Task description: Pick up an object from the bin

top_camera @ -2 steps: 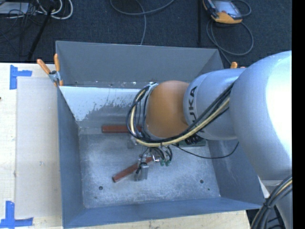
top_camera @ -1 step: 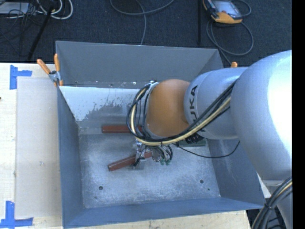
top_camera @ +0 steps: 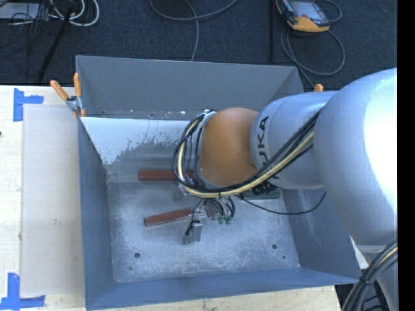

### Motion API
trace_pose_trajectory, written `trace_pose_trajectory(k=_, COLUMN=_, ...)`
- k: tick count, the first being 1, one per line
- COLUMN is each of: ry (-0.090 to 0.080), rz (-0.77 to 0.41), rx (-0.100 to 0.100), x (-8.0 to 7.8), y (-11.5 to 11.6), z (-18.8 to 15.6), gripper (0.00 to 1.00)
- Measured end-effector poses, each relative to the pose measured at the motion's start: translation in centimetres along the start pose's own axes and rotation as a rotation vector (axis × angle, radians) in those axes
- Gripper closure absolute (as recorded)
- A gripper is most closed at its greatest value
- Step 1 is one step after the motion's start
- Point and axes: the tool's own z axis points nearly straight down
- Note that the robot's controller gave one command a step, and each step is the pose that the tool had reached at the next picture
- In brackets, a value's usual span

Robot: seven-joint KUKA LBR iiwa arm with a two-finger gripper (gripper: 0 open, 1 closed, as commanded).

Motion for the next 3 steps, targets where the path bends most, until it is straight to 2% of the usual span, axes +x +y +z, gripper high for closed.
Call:
trace_pose_trajectory(k=1, ry=-0.003, rz=-0.167, rx=-0.001, x=-0.8, y=4.1, z=0.0, gripper=0.0)
trace_pose_trajectory(k=2, ry=-0.002, rz=-0.163, rx=-0.001, x=-0.8, y=4.0, z=-0.1, gripper=1.0)
trace_pose_trajectory(k=3, ry=-0.008, rz=-0.571, rx=0.002, x=-0.6, y=1.1, z=-14.9, gripper=1.0)
